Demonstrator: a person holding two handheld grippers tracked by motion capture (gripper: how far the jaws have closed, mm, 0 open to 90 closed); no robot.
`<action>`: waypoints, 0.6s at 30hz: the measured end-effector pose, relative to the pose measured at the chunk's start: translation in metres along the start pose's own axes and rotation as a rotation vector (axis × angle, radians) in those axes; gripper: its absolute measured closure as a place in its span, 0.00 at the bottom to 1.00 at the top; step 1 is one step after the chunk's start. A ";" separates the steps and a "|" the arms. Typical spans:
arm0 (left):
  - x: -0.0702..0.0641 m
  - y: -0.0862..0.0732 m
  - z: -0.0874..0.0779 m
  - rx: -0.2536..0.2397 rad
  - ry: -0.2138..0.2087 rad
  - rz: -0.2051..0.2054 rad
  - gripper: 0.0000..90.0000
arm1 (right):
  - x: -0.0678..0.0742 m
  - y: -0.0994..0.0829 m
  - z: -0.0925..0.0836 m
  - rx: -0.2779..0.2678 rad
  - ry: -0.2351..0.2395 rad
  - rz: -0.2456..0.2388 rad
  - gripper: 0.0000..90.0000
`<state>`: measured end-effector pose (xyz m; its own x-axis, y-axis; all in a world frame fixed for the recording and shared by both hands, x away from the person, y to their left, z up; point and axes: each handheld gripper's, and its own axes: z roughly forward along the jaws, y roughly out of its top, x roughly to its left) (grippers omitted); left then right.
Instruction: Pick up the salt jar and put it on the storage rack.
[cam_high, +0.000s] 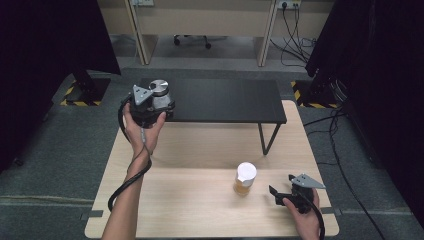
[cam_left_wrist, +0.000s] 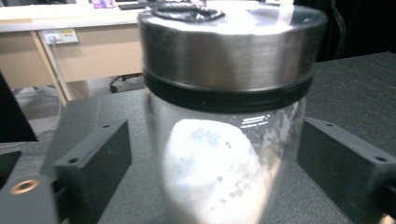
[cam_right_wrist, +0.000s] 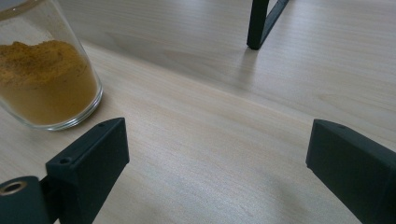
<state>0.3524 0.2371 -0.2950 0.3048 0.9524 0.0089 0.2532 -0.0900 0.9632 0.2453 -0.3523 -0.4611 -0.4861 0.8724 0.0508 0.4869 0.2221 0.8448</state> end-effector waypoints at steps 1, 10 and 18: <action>-0.001 0.000 -0.002 -0.005 0.004 0.004 0.08 | 0.000 0.000 0.000 0.000 -0.001 -0.003 0.07; -0.003 -0.002 -0.016 -0.004 0.016 0.037 0.05 | 0.000 0.000 0.000 0.001 -0.002 -0.001 0.07; -0.005 -0.010 -0.032 -0.027 0.020 0.059 0.06 | 0.000 0.001 0.000 0.003 -0.002 -0.002 0.07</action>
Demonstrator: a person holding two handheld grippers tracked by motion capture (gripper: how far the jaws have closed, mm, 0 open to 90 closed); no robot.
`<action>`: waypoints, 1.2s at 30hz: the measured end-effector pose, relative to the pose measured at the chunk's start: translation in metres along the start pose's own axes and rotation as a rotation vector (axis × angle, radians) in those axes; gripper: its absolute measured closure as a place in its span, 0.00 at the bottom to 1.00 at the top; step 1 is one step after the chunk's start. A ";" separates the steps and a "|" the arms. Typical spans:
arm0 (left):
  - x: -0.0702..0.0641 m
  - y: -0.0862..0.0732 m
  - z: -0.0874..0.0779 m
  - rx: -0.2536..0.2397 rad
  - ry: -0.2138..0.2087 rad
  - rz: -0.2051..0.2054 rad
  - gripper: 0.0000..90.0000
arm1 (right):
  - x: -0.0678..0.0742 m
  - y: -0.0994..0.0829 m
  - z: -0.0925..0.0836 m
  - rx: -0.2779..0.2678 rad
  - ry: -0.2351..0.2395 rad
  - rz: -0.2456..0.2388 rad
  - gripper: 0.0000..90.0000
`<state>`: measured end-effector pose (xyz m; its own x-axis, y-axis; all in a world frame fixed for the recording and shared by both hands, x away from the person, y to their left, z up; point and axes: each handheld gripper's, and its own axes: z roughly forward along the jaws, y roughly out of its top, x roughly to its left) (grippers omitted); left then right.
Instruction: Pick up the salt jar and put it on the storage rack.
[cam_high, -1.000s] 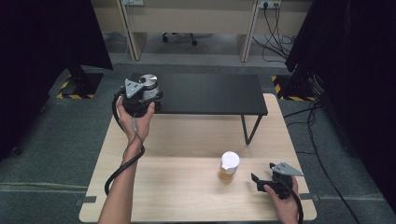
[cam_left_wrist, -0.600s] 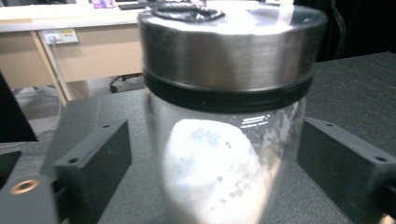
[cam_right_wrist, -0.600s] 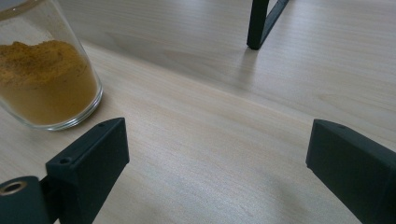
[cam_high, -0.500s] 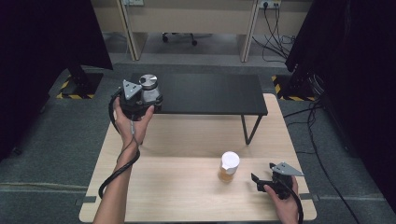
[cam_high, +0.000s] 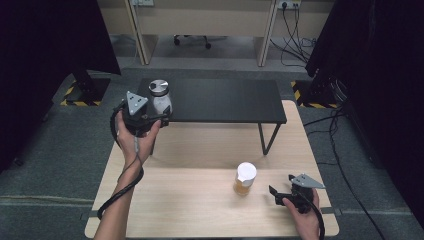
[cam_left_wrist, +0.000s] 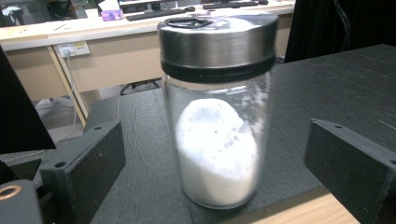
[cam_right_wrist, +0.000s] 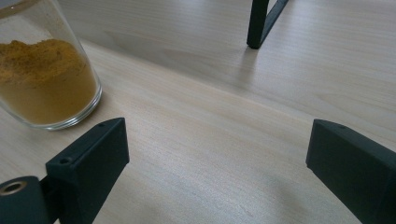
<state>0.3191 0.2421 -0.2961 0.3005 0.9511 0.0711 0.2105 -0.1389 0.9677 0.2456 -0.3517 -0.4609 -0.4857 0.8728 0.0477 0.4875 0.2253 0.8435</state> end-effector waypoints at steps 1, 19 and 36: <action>-0.001 -0.001 -0.002 -0.001 -0.003 0.005 0.06 | 0.000 0.000 0.000 0.000 -0.001 0.000 0.07; -0.006 -0.037 -0.035 -0.030 -0.015 0.007 0.05 | 0.001 0.001 0.000 0.004 -0.002 0.001 0.07; -0.028 -0.109 -0.056 -0.009 -0.079 -0.003 0.05 | 0.002 0.001 0.000 0.005 -0.005 -0.001 0.07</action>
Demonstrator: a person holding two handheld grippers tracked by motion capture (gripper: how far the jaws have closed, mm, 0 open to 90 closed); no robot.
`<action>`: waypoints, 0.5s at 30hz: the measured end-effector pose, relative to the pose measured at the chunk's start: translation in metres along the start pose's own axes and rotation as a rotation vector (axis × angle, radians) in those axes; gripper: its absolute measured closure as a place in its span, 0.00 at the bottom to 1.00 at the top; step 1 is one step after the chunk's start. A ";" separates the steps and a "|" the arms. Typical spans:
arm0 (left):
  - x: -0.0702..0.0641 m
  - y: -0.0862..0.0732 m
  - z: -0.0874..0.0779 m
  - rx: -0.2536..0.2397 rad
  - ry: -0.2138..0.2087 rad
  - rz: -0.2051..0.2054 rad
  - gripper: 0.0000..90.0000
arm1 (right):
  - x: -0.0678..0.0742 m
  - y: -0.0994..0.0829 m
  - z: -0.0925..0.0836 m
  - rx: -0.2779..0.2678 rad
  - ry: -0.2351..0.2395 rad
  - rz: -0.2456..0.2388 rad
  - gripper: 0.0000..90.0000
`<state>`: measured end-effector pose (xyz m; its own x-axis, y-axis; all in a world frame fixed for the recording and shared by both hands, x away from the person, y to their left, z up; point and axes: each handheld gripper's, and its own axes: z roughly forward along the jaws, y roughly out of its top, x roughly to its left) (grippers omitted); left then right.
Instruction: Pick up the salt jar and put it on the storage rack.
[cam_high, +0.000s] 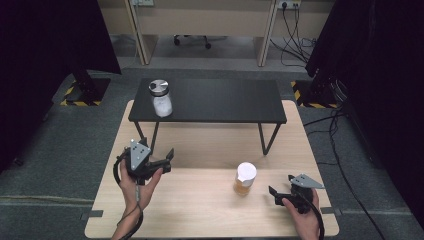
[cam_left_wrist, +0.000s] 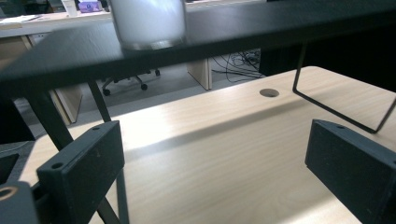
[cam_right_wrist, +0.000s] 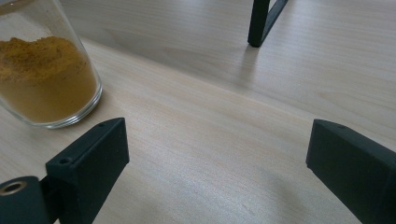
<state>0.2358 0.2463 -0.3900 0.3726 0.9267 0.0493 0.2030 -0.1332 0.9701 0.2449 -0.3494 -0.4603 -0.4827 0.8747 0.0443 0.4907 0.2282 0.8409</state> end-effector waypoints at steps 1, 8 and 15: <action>-0.001 -0.005 0.000 0.006 -0.007 -0.008 0.05 | 0.000 0.000 0.000 -0.001 -0.001 0.000 0.07; -0.012 -0.041 0.004 0.056 -0.023 -0.033 0.05 | 0.000 0.000 0.000 0.001 -0.001 -0.001 0.07; -0.020 -0.065 0.010 0.072 -0.030 -0.058 0.05 | 0.001 0.000 0.000 0.001 -0.003 0.000 0.07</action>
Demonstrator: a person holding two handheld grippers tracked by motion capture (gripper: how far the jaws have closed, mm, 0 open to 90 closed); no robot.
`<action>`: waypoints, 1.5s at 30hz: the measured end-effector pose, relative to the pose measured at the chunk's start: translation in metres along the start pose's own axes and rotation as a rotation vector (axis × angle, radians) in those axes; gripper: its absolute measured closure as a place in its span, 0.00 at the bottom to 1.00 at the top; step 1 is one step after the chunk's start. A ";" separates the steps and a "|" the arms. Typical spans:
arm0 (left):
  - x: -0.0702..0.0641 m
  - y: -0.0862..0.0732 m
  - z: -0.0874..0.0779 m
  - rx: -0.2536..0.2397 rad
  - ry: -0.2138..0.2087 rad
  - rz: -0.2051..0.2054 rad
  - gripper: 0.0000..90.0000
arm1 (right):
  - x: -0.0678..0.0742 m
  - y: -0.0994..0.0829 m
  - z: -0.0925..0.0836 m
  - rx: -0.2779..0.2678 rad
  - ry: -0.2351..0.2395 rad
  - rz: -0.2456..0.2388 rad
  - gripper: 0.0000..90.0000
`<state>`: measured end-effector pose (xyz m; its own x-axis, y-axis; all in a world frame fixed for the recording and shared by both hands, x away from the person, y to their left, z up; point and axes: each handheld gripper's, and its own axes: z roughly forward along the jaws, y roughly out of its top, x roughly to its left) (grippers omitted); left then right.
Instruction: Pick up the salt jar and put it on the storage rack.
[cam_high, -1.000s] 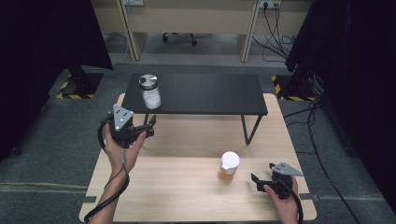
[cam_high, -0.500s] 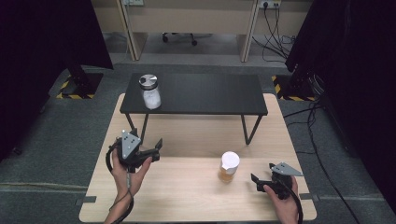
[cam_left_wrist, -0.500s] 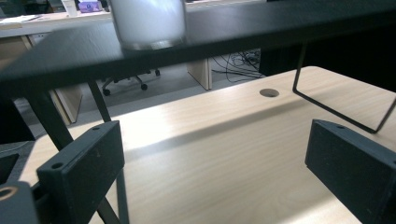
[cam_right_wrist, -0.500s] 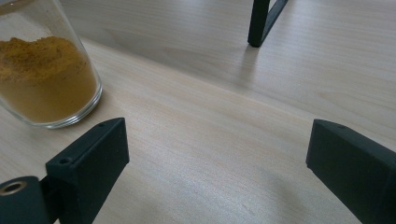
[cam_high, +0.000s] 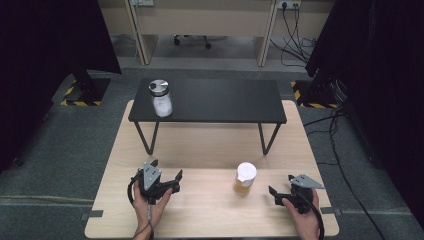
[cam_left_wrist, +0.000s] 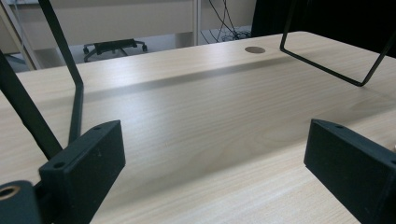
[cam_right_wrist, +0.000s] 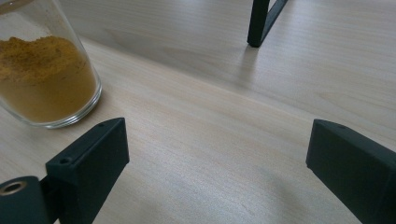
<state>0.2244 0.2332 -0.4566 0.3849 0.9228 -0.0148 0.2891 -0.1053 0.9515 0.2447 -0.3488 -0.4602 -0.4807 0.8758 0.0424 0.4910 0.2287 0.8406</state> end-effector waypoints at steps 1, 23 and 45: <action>-0.001 -0.002 0.001 0.005 0.000 -0.003 0.05 | 0.000 0.000 0.000 0.000 0.000 0.000 0.07; -0.002 -0.017 0.013 0.119 -0.072 -0.001 0.06 | -0.001 0.001 0.000 0.003 0.005 -0.002 0.07; 0.000 -0.014 0.016 0.173 -0.098 -0.027 0.05 | -0.001 0.002 0.001 0.008 0.007 -0.003 0.07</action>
<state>0.2340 0.2284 -0.4745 0.4563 0.8864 -0.0776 0.4437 -0.1511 0.8833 0.2467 -0.3485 -0.4594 -0.4877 0.8719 0.0436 0.4951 0.2351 0.8364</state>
